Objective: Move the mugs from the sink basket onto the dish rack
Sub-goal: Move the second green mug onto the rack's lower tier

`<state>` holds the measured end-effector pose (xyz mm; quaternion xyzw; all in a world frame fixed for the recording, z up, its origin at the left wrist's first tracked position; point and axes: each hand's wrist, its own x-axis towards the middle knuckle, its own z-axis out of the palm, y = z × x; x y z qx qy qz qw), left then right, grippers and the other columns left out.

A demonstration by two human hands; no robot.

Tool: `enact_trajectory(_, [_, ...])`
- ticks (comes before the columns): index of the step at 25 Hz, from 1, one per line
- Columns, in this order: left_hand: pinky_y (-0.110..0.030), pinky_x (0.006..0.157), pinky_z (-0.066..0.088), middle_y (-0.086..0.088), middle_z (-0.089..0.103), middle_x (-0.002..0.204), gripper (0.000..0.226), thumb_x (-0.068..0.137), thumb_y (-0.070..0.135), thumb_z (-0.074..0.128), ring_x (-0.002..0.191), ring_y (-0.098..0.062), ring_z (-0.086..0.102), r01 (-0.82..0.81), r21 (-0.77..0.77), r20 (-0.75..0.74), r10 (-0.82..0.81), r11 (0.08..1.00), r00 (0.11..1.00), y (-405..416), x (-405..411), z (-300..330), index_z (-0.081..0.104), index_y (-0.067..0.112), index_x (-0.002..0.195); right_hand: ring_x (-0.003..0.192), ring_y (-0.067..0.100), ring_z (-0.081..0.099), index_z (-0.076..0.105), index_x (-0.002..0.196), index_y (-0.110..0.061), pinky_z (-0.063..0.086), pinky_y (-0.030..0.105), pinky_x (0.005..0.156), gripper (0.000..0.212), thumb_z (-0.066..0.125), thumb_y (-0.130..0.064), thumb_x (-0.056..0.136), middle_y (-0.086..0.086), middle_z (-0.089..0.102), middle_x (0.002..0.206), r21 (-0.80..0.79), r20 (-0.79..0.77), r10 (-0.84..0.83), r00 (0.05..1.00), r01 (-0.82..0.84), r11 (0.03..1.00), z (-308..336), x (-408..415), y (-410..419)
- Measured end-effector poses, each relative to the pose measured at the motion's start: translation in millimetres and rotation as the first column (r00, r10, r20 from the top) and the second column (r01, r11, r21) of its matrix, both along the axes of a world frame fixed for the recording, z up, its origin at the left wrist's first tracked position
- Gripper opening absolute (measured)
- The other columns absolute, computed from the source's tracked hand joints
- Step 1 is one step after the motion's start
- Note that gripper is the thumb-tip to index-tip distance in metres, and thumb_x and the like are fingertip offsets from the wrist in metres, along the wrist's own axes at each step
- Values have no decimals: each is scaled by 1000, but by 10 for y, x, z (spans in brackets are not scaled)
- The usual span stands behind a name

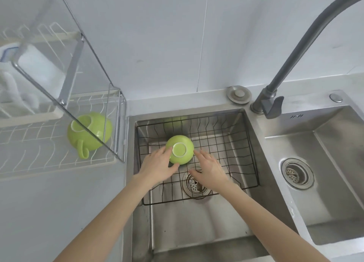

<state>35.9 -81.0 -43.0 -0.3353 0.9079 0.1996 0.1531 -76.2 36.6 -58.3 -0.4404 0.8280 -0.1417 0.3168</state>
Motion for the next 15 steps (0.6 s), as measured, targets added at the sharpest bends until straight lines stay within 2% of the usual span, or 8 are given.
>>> enact_trajectory(7, [-44, 98, 41, -9, 34, 147, 66, 88, 46, 45, 128, -31, 42, -117, 107, 44, 113, 987, 993, -316, -357, -426, 22, 13, 142, 132, 29, 35, 26, 142, -10, 34, 39, 108, 64, 55, -26, 87, 13, 39, 143, 58, 225, -203, 953, 195, 979, -450, -146, -285])
enact_trajectory(11, [-43, 95, 42, -10, 35, 143, 64, 88, 42, 48, 127, -32, 43, -200, 149, 33, 197, 968, 980, -443, -482, -669, 23, 14, 140, 122, 34, 44, 24, 142, -13, 42, 41, 100, 65, 55, -29, 87, 17, 43, 133, 137, 298, -313, 902, 284, 949, -695, -205, -425])
enact_trajectory(15, [-42, 99, 39, -9, 35, 143, 62, 88, 37, 51, 129, -30, 40, -269, 193, -26, 279, 944, 960, -495, -501, -758, 25, 16, 140, 115, 35, 52, 27, 139, -9, 43, 36, 92, 60, 51, -33, 90, 19, 51, 128, 131, 324, -387, 863, 364, 922, -762, -178, -532])
